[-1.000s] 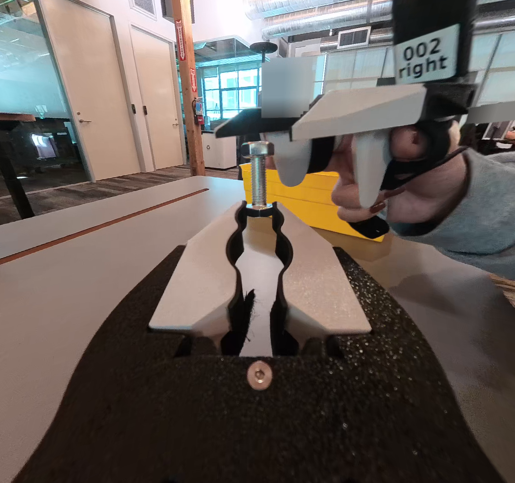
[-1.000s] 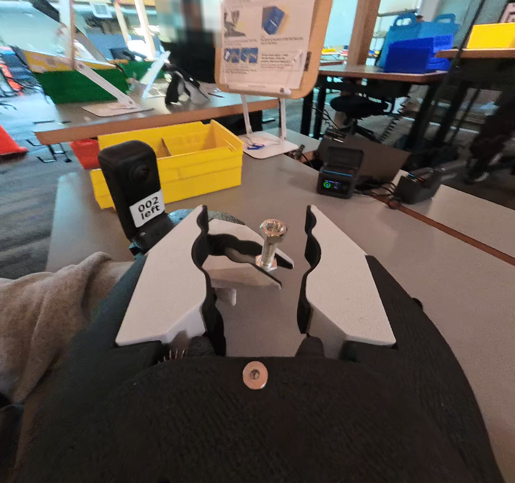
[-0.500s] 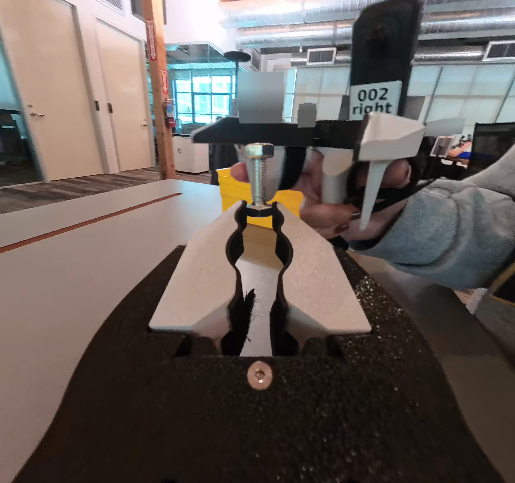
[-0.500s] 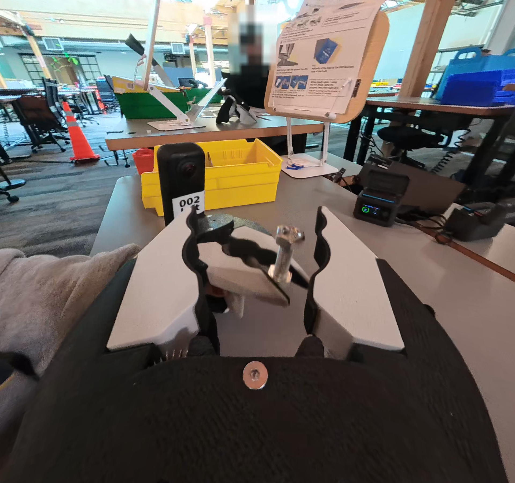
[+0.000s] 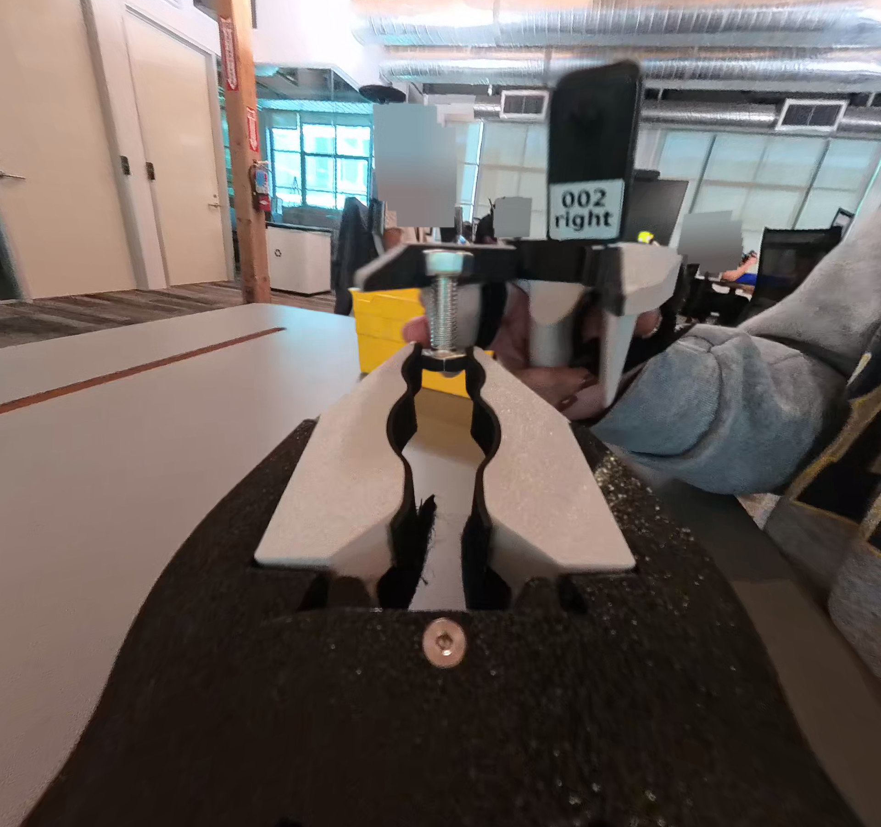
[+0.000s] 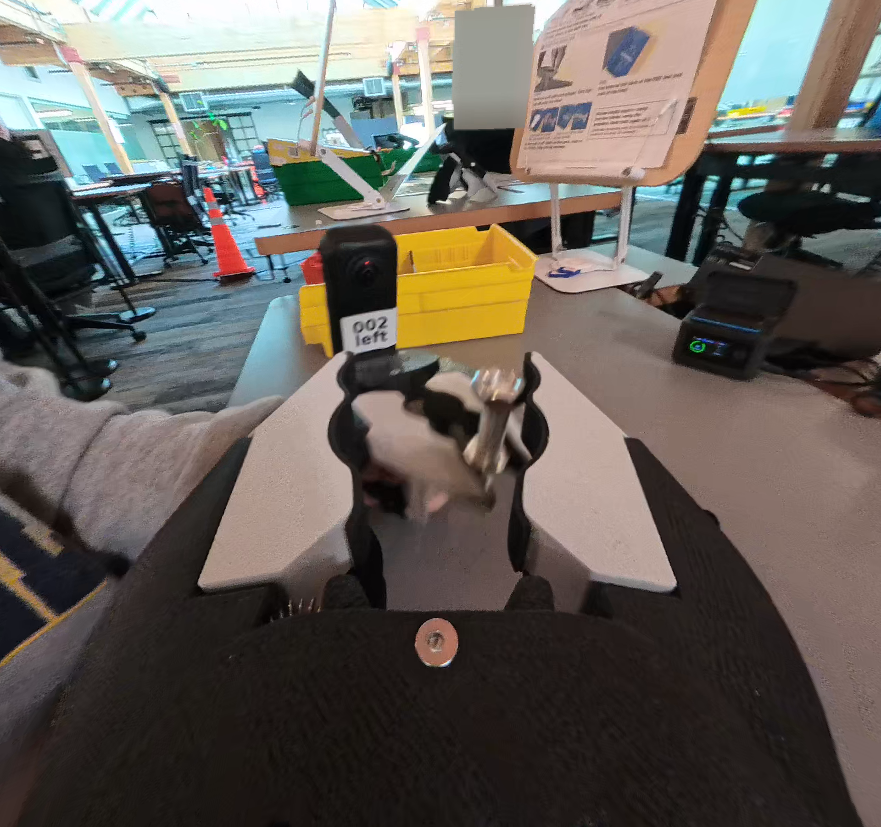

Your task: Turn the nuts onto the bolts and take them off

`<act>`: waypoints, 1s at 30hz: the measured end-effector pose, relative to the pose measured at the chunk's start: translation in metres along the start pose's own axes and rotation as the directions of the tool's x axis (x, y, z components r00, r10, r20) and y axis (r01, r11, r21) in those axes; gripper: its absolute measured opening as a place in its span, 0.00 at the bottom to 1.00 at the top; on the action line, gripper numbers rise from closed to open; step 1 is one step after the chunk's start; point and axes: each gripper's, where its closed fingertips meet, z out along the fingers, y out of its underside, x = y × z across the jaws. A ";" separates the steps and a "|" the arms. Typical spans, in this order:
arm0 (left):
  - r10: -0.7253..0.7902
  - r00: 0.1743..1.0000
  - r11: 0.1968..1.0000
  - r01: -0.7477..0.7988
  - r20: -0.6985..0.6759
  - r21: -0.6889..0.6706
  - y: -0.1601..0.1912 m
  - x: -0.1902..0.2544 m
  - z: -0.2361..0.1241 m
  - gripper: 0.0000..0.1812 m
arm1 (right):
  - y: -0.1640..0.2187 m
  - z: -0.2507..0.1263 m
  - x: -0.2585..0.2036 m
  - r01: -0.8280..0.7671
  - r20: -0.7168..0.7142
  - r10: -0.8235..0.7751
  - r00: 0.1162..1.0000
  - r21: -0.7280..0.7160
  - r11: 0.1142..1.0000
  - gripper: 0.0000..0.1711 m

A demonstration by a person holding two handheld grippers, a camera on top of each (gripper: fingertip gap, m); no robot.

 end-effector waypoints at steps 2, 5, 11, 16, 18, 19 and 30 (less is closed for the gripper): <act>-0.019 0.999 0.999 0.017 0.047 0.038 -0.008 -0.011 -0.009 0.09 | 0.000 -0.018 0.000 0.010 -0.015 -0.009 1.000 0.029 1.000 0.35; -0.022 1.000 0.999 0.022 0.004 0.033 -0.008 -0.005 -0.006 0.09 | -0.008 -0.027 0.009 0.012 -0.060 -0.007 0.998 0.082 0.997 0.33; -0.021 0.995 0.999 0.018 -0.102 -0.030 0.005 0.017 0.006 0.09 | -0.003 0.000 -0.007 -0.026 0.077 0.024 0.997 0.020 0.999 0.38; -0.072 0.996 0.994 0.076 -0.045 0.075 -0.015 -0.001 -0.010 0.09 | -0.006 -0.036 0.000 -0.018 0.025 0.016 1.000 0.072 0.997 0.28; -0.067 0.992 0.997 0.071 -0.111 0.035 -0.007 0.013 0.000 0.09 | -0.007 -0.026 0.001 0.002 0.031 -0.004 1.000 0.057 0.998 0.35; -0.069 0.988 0.997 0.072 -0.141 0.012 -0.003 0.020 0.004 0.09 | -0.007 -0.017 -0.001 0.009 0.048 -0.011 0.999 0.045 0.999 0.37; -0.047 0.995 0.998 0.050 -0.089 0.025 -0.009 0.010 -0.003 0.09 | -0.001 -0.025 -0.001 0.030 0.032 -0.029 0.999 -0.040 0.999 0.44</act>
